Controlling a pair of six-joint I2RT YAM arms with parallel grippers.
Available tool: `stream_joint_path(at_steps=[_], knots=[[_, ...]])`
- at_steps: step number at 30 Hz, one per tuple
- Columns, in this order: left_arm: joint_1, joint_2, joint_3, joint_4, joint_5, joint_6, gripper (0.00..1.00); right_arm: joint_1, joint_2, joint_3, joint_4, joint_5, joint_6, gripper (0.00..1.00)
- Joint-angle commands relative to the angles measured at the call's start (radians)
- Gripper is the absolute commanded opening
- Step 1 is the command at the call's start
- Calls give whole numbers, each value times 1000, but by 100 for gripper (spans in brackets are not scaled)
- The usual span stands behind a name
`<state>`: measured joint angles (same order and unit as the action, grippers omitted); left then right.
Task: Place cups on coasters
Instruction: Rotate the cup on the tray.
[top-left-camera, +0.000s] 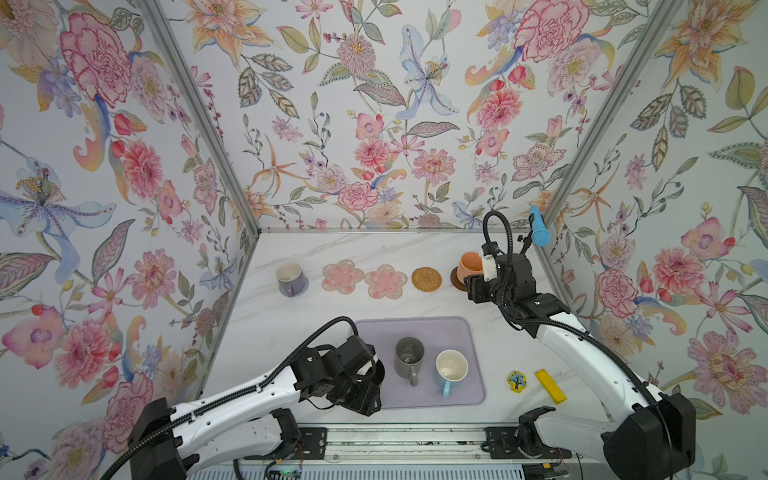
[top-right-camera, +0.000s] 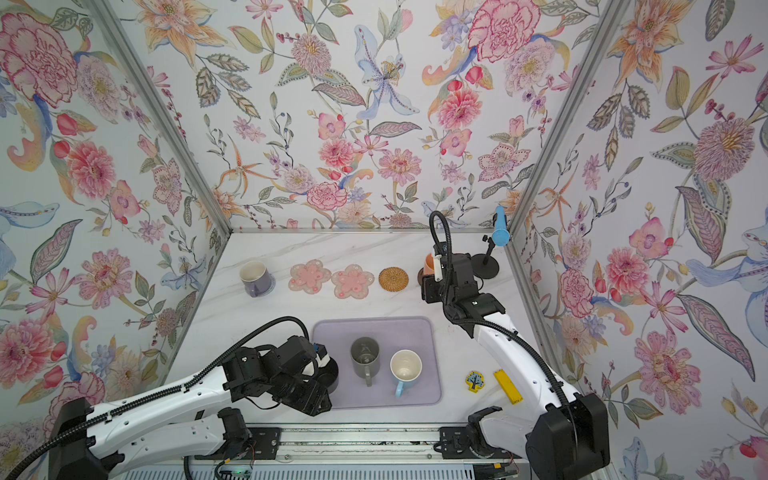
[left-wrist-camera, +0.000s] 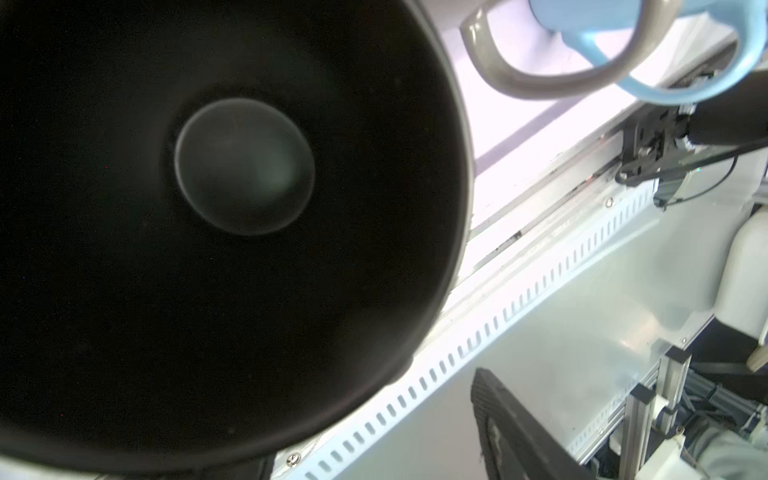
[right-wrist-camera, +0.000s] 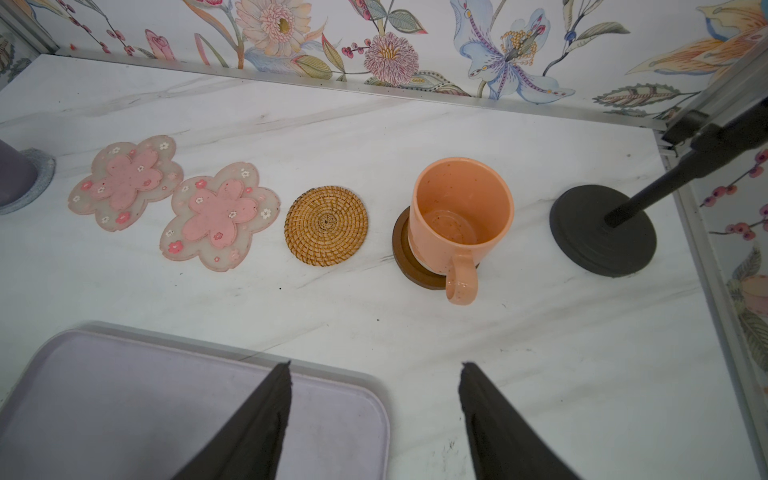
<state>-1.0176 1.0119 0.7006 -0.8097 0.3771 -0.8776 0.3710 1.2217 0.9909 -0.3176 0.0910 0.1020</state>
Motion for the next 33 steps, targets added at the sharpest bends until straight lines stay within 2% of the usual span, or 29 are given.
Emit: stream_joint_path(at_steps=[1, 8, 14, 24, 33], knots=[[-15, 18, 18, 27, -72, -93, 71, 4, 9, -14, 21, 8, 1, 66], [-71, 117, 95, -36, -199, -159, 68, -1, 12, -17, 26, 11, -12, 66], [-101, 191, 108, -31, -235, -171, 63, -8, 13, -17, 27, 6, -15, 66], [-93, 130, 110, -104, -350, -236, 50, -11, 21, -17, 26, -10, -14, 67], [-65, 79, 79, -190, -426, -197, 45, -11, 27, -6, 26, -21, -7, 66]])
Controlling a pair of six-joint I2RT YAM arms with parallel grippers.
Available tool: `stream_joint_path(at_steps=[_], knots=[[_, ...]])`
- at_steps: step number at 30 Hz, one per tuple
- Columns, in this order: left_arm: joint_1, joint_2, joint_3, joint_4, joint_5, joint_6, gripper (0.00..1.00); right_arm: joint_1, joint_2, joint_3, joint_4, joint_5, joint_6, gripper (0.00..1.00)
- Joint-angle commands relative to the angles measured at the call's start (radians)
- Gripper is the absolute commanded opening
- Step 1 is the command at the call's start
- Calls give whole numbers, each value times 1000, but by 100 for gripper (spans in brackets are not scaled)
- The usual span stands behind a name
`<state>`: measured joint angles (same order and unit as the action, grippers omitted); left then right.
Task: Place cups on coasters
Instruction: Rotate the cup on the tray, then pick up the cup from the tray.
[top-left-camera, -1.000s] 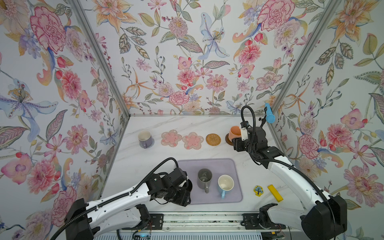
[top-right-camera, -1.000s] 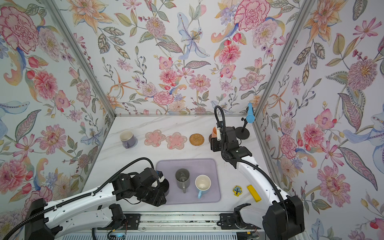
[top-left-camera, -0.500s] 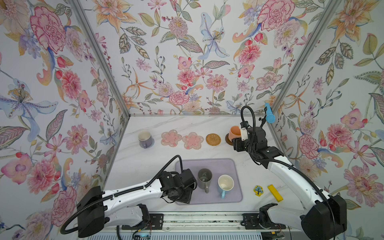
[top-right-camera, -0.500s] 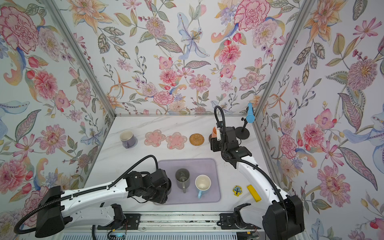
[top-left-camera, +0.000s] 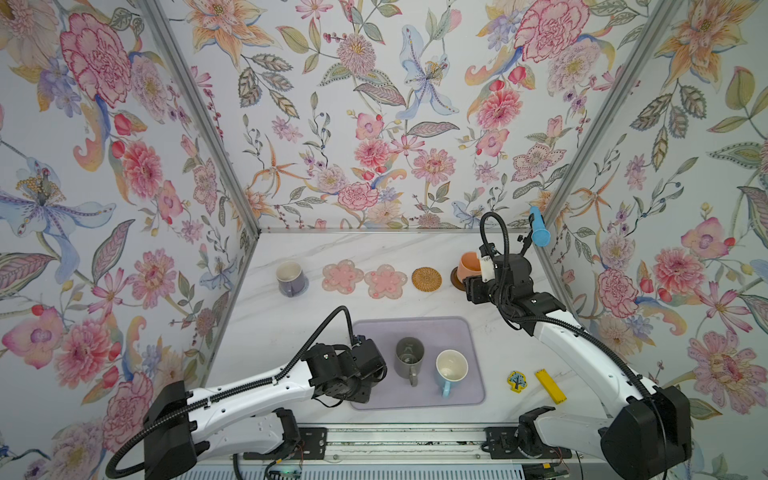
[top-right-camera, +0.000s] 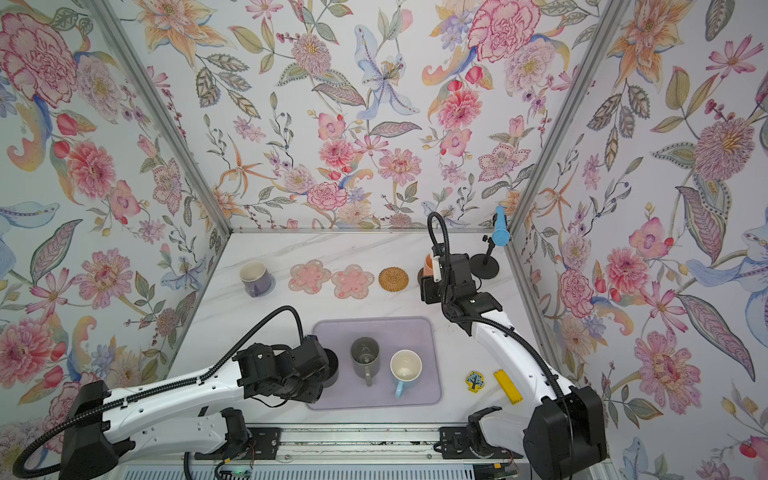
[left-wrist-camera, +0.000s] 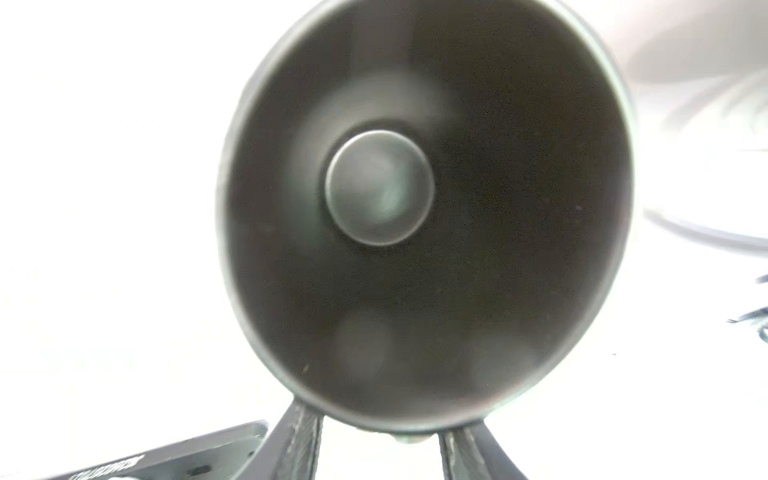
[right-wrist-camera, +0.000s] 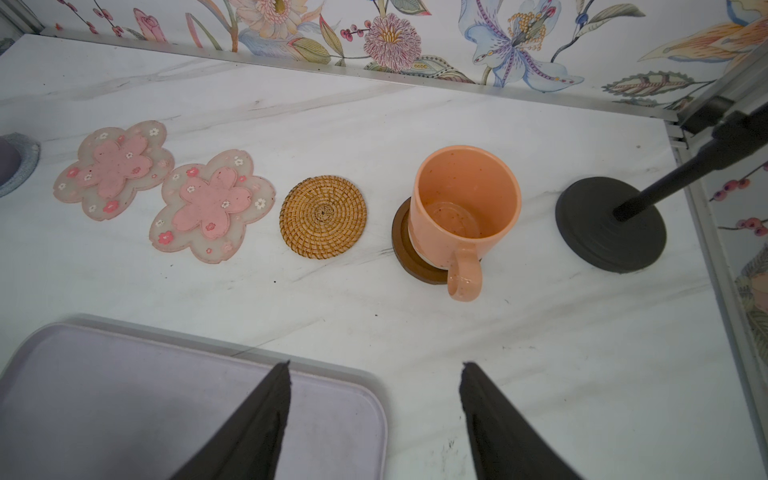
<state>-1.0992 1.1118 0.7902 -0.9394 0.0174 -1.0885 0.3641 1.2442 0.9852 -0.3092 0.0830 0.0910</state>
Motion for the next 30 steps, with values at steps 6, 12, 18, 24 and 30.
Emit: stream_joint_path(at_steps=[6, 12, 18, 24, 30], knots=[[32, -40, -11, -40, -105, 69, 44, -1, 5, 2, 19, -16, 10, 67], [33, -48, -29, 56, -103, 139, 44, 0, 14, 18, 7, -14, 10, 67], [32, -29, -75, 89, -86, 161, 44, 0, 15, 21, -1, -12, 10, 66], [32, -51, -115, 130, -97, 141, 40, 2, 14, 22, -3, -10, 13, 67], [32, -82, -119, 142, -113, 130, 36, 2, 18, 29, -8, -12, 13, 67]])
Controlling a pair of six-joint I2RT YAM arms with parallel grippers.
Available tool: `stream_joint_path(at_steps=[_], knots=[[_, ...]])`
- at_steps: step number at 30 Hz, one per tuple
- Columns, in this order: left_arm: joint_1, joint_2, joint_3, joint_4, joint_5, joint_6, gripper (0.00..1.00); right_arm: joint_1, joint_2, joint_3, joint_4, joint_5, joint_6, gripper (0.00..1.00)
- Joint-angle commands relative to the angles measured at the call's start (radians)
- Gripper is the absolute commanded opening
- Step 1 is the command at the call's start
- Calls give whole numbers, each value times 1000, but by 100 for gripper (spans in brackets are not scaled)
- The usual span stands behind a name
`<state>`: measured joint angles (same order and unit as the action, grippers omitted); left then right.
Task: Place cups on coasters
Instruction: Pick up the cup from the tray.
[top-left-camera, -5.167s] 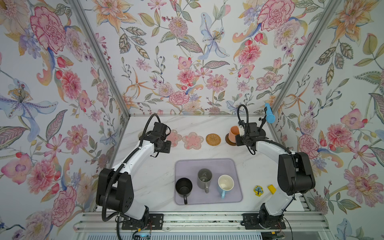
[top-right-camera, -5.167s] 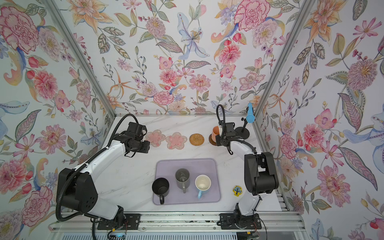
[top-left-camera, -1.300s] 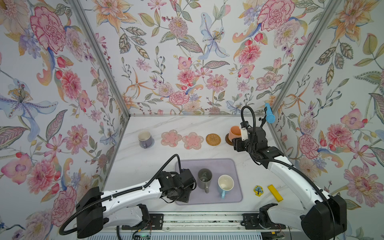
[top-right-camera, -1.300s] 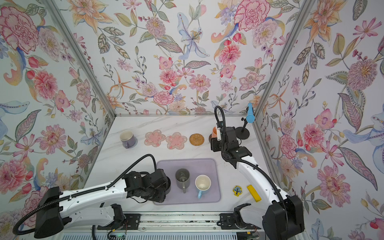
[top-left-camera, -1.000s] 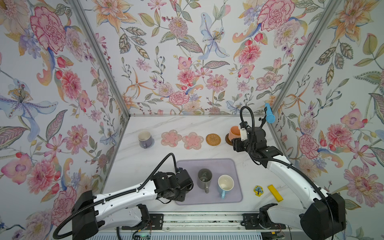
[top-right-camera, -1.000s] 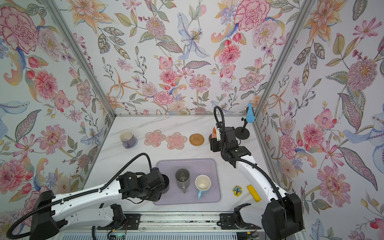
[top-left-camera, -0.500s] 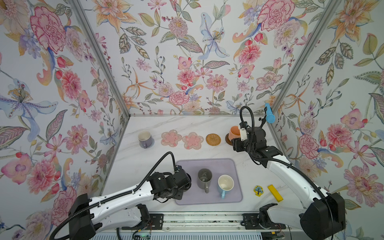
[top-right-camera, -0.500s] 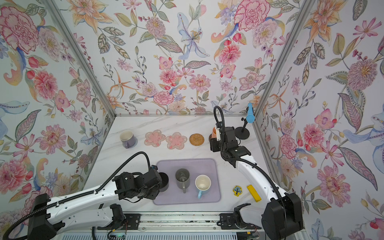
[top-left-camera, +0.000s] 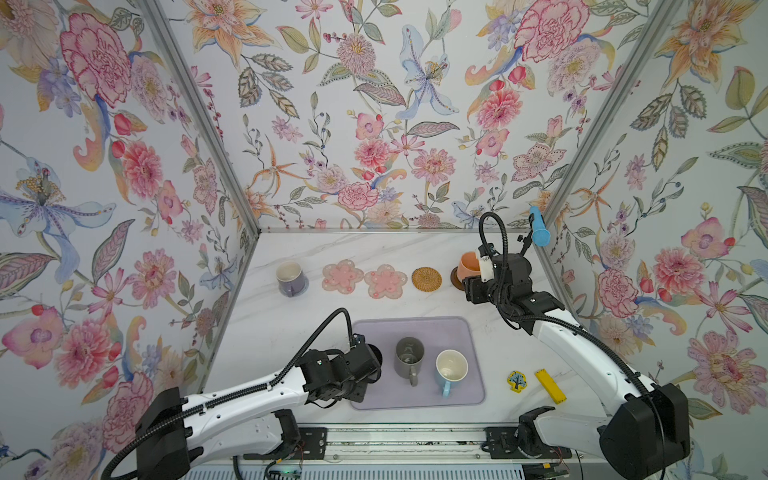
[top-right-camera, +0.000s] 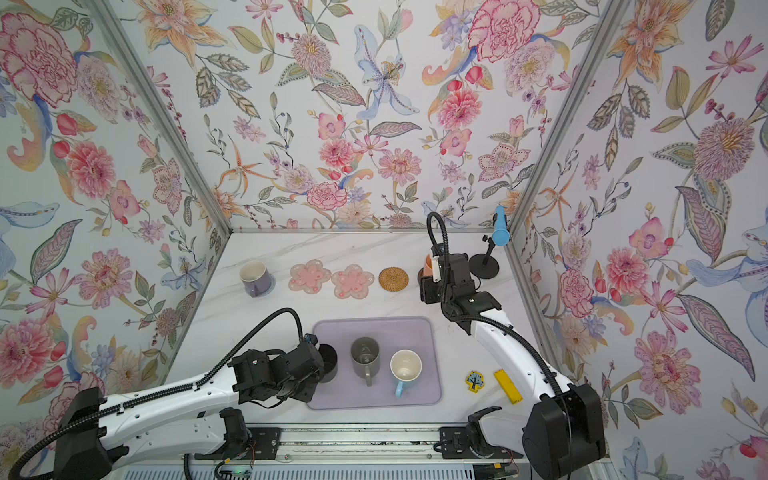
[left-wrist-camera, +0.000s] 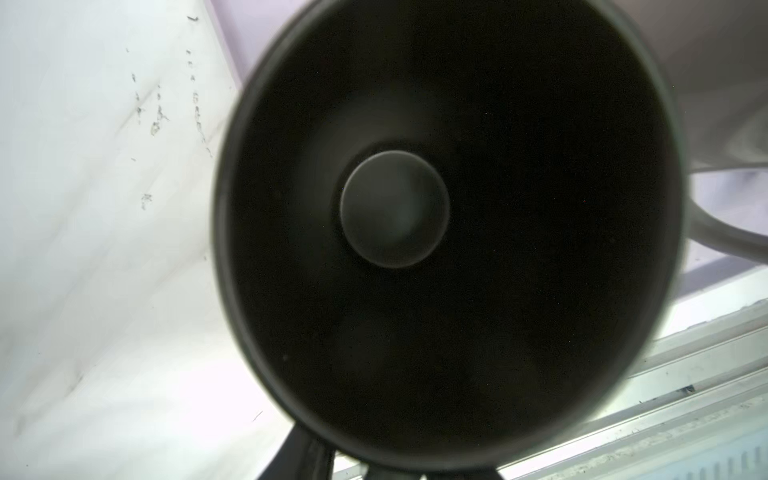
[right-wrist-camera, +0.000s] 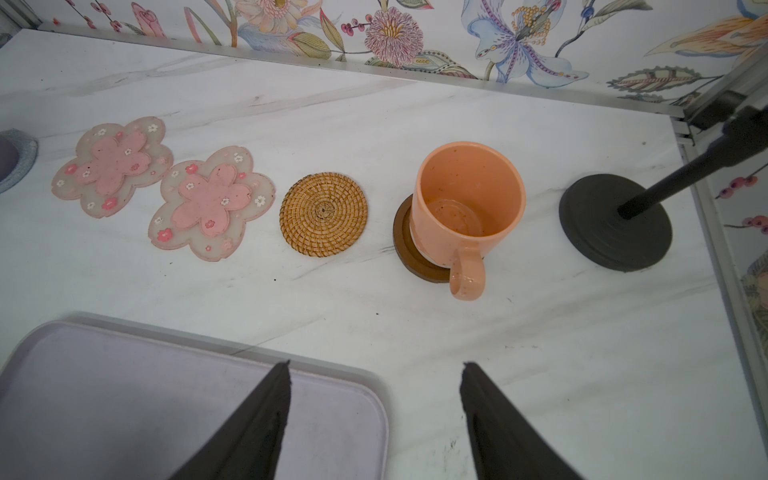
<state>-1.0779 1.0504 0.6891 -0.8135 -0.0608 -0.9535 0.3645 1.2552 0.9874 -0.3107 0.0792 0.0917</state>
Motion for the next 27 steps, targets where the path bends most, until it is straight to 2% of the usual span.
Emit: stream_joint_path(at_steps=[1, 12, 15, 18, 23, 27], knots=[[10, -24, -20, 20, -36, -5, 36, 2, 8, 27, -7, -8, 13, 67], [10, -33, -46, 25, -48, 9, 33, 6, 30, 47, -39, -30, 23, 68], [9, -38, -53, 31, -52, 7, 25, 8, 41, 56, -42, -29, 28, 68], [9, -41, -59, 37, -52, 4, 22, 8, 50, 62, -42, -32, 36, 68], [9, -41, -66, 40, -54, 9, 7, 8, 59, 65, -43, -33, 36, 68], [9, -51, -74, 54, -47, 7, 4, 7, 53, 65, -43, -32, 35, 68]])
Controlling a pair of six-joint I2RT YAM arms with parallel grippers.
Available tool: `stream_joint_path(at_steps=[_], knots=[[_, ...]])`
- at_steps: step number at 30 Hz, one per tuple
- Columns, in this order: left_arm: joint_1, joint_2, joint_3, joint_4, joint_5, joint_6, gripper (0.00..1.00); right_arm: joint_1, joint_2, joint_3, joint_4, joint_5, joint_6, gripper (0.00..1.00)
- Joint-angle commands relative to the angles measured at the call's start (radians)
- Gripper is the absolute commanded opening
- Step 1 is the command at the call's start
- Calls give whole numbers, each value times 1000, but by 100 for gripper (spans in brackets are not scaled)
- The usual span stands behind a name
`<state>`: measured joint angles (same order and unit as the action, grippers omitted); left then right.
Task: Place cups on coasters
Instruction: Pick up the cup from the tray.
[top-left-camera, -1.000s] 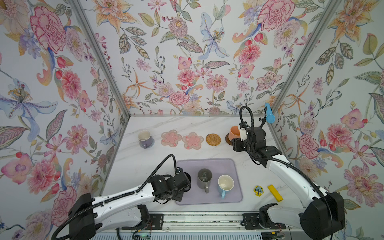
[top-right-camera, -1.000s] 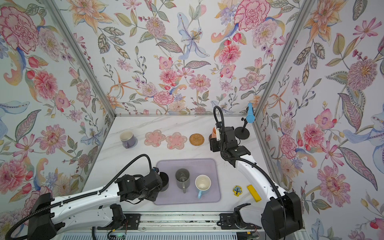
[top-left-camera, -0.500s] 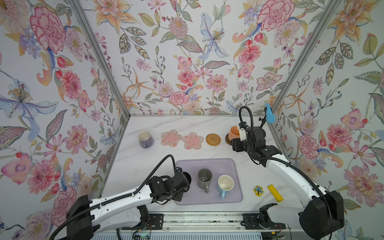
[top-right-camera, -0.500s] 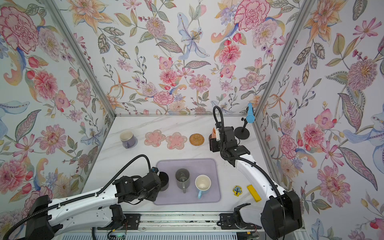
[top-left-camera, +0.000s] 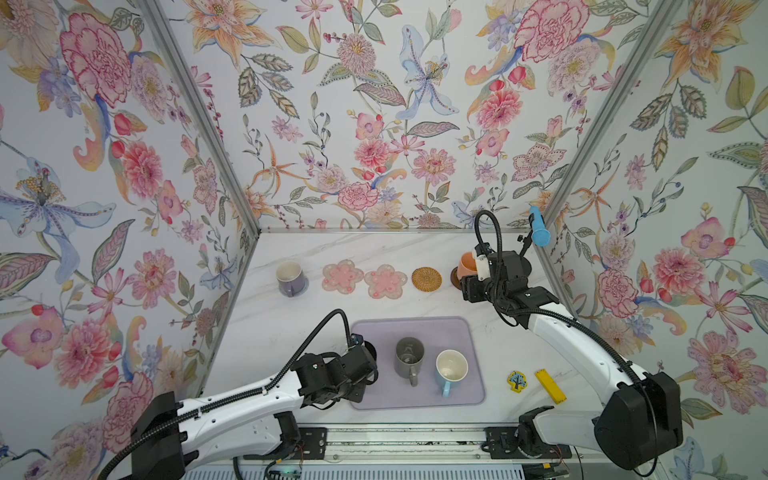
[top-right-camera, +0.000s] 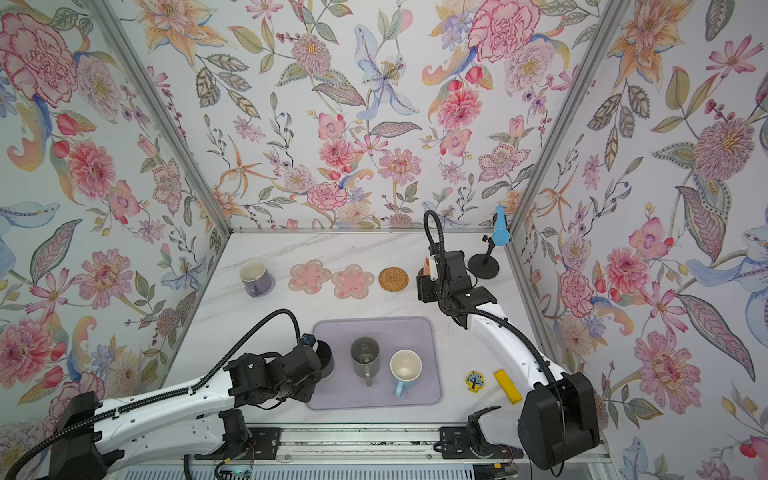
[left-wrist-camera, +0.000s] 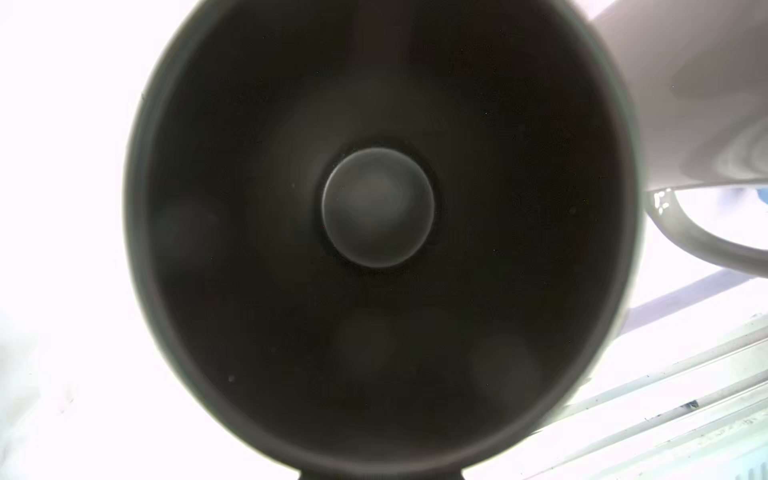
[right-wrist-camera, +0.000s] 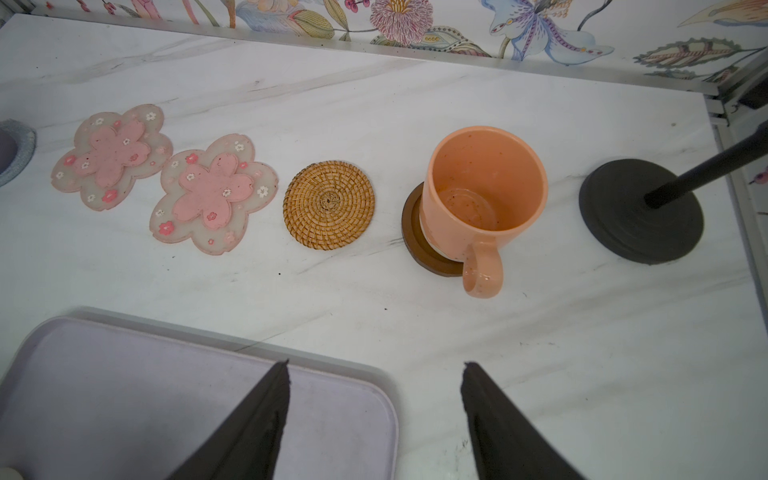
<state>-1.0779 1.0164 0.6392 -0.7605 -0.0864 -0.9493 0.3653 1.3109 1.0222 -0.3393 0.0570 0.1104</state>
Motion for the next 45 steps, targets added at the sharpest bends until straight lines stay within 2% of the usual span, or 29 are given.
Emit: stream_joint_path(at_steps=[1, 8, 27, 34, 40, 45], knots=[[9, -22, -26, 3, -21, 2, 3, 6, -3, 30, -14, -9, 17, 68], [8, -40, -8, -5, -22, 20, 0, 7, -7, 26, -15, -9, 20, 67], [10, 72, 202, -83, -20, 105, 0, -10, 41, 80, -67, -28, 45, 67], [13, 102, 238, -105, -16, 113, 0, -15, 47, 78, -66, -23, 37, 67], [77, 121, 289, -122, 10, 124, 0, -16, 60, 84, -70, 1, 45, 67], [167, 135, 335, -154, 13, 181, 0, -15, 67, 88, -53, 4, 47, 67]])
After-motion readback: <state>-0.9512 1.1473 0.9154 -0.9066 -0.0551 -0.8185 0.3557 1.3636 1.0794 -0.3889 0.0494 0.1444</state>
